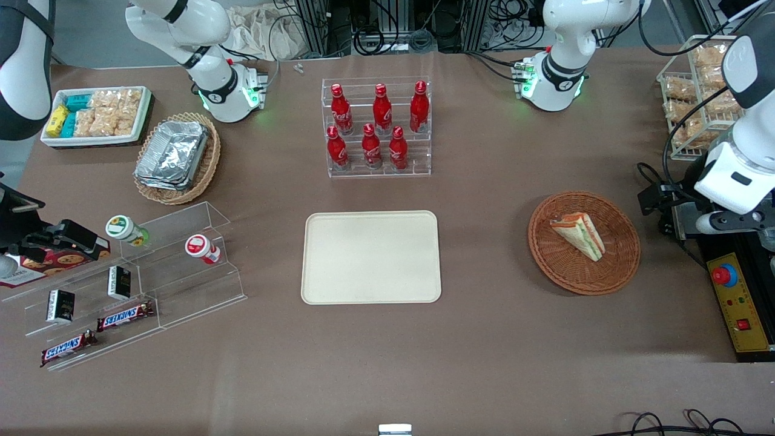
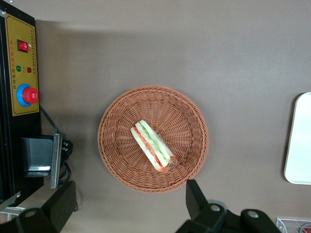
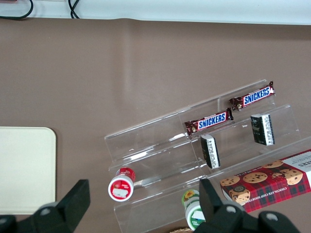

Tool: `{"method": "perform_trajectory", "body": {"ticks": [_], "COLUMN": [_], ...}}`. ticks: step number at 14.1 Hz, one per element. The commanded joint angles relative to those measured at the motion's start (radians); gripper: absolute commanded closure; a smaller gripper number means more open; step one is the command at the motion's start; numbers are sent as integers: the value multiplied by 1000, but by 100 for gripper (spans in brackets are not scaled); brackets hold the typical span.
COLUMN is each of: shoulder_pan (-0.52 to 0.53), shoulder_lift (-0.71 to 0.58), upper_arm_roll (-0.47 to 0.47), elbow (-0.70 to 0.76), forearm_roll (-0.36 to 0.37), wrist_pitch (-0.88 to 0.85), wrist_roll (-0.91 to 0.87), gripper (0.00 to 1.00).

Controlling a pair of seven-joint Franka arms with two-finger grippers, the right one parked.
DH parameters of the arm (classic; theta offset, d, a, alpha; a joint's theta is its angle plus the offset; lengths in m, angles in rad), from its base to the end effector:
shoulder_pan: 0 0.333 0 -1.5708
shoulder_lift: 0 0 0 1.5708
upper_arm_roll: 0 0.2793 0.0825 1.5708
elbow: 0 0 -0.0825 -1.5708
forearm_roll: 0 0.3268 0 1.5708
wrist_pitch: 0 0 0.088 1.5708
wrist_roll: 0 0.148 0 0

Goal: Place sandwich from basket to tray

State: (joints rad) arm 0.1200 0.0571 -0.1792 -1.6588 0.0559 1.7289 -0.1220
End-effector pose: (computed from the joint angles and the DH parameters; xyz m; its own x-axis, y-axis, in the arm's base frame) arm 0.5230 -0.0218 0.4953 0.9983 0.0543 0.0191 0.0551 -0.9976 -0.0431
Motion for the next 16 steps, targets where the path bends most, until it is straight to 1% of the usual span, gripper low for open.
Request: {"method": "perform_trajectory", "body": {"ticks": [1, 5, 7, 8, 11, 14, 16], "shoulder_pan": [7, 7, 0, 0, 0, -10, -10], "shoulder_lift": [21, 38, 53, 55, 50, 72, 85], "upper_arm_roll": [-6, -6, -8, -8, -8, -13, -14], "elbow": [37, 28, -34, -67, -228, -274, -301], "forearm_roll": [-7, -2, 5, 7, 12, 12, 10], "wrist_pitch": [-31, -31, -8, 36, 222, 250, 280], "wrist_roll": [-7, 4, -33, -72, -317, -536, -600], "gripper": [1, 0, 0, 0, 0, 1, 2]}}
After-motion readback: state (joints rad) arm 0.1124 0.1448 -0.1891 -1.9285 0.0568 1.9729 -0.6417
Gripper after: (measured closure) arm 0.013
